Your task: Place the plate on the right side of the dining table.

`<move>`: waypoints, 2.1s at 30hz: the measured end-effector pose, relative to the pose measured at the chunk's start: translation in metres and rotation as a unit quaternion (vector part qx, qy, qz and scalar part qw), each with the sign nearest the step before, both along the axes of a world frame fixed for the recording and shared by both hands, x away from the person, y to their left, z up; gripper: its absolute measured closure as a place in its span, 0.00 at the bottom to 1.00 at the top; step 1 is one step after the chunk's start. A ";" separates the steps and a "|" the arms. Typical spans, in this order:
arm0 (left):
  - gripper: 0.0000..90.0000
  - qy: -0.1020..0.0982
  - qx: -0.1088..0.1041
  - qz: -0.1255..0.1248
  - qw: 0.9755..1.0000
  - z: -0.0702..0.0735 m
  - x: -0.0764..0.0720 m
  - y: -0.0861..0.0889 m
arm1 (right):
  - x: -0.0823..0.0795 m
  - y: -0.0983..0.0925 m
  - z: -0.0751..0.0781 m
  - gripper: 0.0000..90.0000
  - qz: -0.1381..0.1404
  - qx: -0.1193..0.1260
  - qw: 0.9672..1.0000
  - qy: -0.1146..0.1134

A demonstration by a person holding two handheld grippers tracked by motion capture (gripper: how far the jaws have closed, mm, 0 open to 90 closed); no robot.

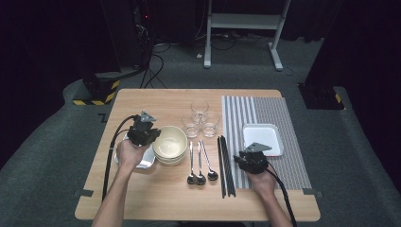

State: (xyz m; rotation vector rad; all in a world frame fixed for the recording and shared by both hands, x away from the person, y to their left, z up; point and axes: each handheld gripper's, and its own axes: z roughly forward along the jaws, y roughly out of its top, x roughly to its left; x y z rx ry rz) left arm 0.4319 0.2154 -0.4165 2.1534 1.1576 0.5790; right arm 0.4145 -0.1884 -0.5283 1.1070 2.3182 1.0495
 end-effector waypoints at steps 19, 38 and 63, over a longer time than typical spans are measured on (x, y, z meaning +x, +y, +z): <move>0.94 -0.035 0.026 -0.003 0.999 0.002 -0.008 -0.005 | 0.000 0.001 0.000 0.71 0.000 -0.003 1.000 -0.001; 0.92 -0.002 -0.005 0.002 1.000 -0.006 0.002 0.001 | -0.001 0.001 0.000 0.71 0.000 -0.004 1.000 -0.002; 0.94 -0.015 -0.001 -0.011 1.000 -0.003 0.000 0.000 | 0.000 0.001 0.000 0.71 0.002 -0.005 1.000 -0.003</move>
